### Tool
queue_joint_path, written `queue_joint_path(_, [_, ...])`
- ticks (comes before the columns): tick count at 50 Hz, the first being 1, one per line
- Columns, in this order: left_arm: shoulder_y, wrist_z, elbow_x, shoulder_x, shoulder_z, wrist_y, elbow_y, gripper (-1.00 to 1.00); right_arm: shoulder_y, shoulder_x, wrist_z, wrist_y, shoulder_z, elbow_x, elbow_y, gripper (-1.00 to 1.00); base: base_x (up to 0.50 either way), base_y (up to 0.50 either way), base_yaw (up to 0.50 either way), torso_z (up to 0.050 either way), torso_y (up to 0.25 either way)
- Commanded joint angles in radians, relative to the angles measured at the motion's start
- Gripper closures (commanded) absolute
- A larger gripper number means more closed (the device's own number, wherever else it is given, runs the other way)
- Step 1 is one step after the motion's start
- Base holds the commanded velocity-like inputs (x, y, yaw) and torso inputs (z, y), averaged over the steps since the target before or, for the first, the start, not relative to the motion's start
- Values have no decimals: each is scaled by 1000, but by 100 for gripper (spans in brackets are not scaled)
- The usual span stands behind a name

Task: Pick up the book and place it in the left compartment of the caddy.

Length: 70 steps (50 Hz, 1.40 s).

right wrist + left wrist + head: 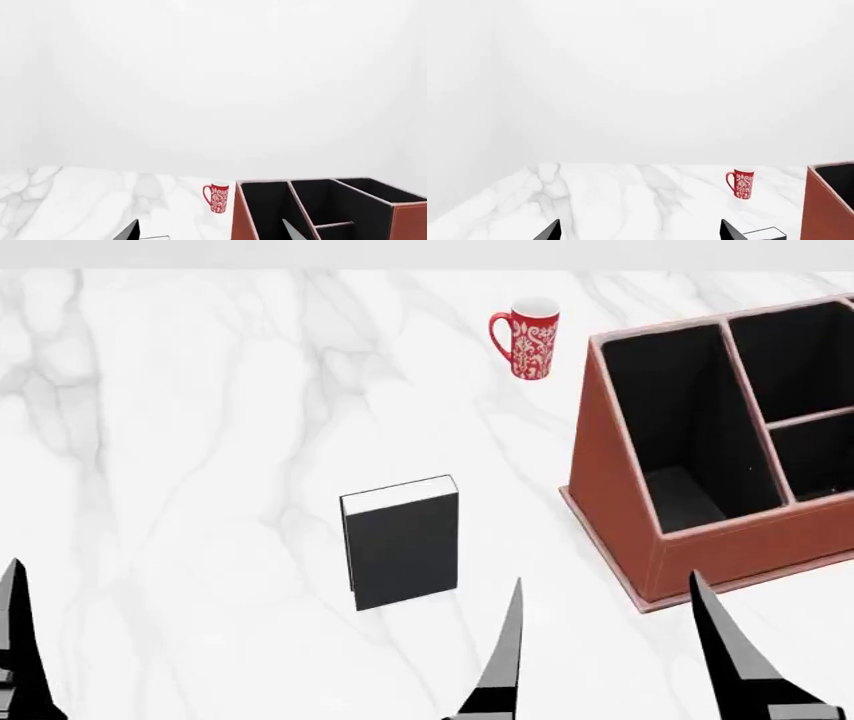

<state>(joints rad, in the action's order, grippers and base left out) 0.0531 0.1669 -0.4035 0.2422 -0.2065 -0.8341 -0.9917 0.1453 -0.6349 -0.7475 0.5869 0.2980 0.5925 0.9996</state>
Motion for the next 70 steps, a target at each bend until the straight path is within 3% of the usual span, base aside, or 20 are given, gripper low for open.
queue_joint_path(1, [-9,144,-187,110,-30,12,-50,-100,137,-340,-323,-260,300,160,47,-100,500,0,0,0,0])
queue_joint_path(8, [-15,170,-202,132,-18,35,-43,-100,297,-437,-448,-357,515,176,47,-100,500,0,0,0,0])
queue_joint_path(13, [-20,180,-202,143,-3,53,-35,-100,345,-448,-473,-370,575,180,43,-100,500,0,0,0,0])
queue_joint_path(24, [-19,201,-214,159,6,67,-28,-100,365,-453,-492,-372,601,193,27,-100,500,0,0,0,0])
queue_joint_path(50, [-24,233,-241,193,19,101,-16,-100,338,-478,-469,-479,613,157,7,-100,0,-388,0,0,1])
queue_joint_path(53, [-24,237,-241,196,24,104,-13,-100,379,-476,-513,-389,612,188,18,-100,0,0,0,0,0])
queue_joint_path(57, [-25,243,-245,202,25,108,-15,-100,348,-490,-455,-486,614,144,25,-100,39,0,0,0,0])
queue_joint_path(70, [-20,265,-276,220,16,114,-14,-100,362,-489,-482,-462,622,166,22,-100,494,0,0,0,1])
